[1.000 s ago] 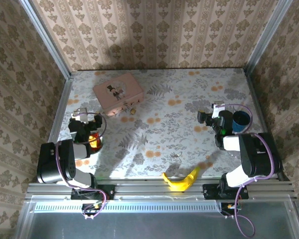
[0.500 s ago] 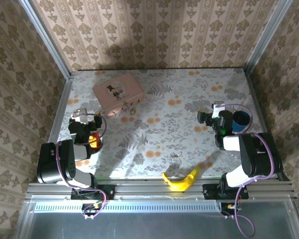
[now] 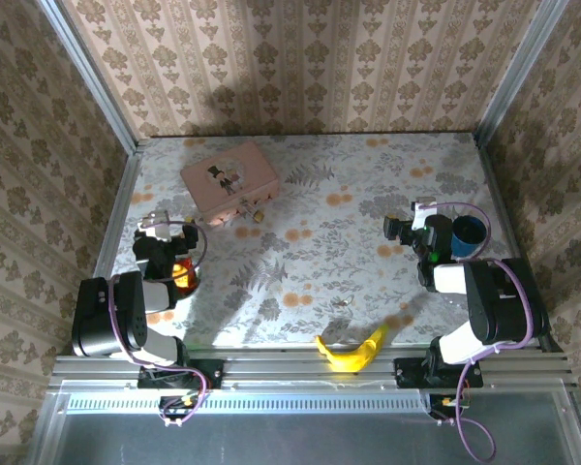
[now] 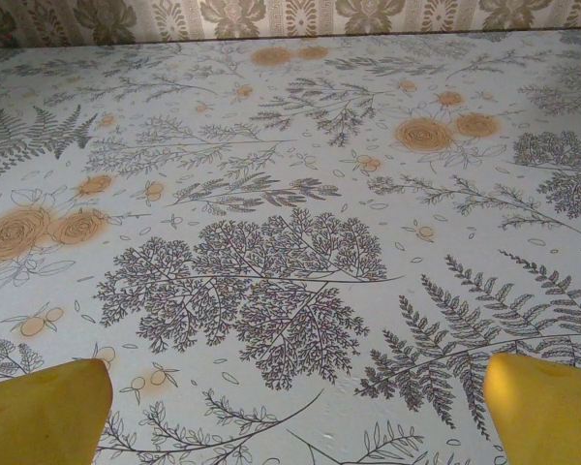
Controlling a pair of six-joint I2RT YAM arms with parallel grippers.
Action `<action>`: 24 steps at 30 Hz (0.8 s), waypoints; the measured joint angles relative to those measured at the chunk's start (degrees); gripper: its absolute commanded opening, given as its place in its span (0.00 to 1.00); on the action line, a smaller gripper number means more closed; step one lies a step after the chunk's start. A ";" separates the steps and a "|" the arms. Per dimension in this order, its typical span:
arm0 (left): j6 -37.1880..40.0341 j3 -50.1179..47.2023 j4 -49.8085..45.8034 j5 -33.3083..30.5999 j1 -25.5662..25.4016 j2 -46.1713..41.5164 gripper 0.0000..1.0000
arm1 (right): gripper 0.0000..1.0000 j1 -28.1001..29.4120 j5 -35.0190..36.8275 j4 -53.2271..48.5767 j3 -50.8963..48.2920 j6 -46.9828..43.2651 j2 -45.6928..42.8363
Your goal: Unlock a padlock with a key
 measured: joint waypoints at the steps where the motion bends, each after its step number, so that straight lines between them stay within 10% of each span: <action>1: 0.00 0.00 0.00 -0.04 0.00 0.00 1.00 | 1.00 0.00 0.00 0.00 0.00 0.02 0.00; 24: -3.26 1.38 -20.22 -1.97 0.07 -21.31 1.00 | 1.00 2.86 2.97 -32.02 11.10 2.67 -18.38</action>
